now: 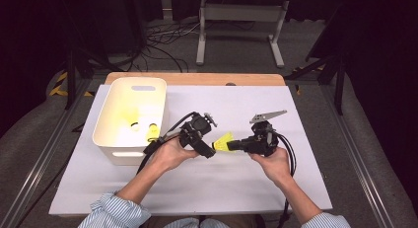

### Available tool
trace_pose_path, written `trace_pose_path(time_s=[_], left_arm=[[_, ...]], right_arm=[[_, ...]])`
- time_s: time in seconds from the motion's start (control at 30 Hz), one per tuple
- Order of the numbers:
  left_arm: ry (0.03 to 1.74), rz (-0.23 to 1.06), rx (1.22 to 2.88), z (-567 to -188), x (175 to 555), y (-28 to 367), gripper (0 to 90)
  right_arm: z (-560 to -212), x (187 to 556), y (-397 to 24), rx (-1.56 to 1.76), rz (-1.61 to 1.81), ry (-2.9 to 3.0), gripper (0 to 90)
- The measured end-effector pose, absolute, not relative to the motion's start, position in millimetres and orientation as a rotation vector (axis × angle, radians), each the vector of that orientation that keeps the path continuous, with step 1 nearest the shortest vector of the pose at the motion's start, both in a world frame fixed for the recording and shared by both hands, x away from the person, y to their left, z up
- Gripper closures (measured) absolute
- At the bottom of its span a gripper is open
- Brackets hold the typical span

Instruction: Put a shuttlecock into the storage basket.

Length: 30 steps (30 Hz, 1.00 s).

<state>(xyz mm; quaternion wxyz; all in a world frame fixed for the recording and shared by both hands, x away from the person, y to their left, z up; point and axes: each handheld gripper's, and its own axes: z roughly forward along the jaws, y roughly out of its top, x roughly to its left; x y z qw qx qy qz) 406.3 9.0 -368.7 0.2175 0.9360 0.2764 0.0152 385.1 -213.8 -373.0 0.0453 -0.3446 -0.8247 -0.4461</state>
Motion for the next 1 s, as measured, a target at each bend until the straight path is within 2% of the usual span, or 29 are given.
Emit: trace_pose_path(time_s=[0.43,0.77,1.0], left_arm=[[0.737,0.043,2.617,-373,404,6,31.0],[0.713,0.020,2.622,-373,405,6,50.9],[0.708,0.012,2.642,-375,405,5,57.8]], right_arm=[[-369,387,-197,-0.992,-1.375,-2.510,90.0],[-370,386,-194,-0.975,-1.383,-2.489,90.0],[-372,388,-197,-0.991,-1.390,-2.476,90.0]])
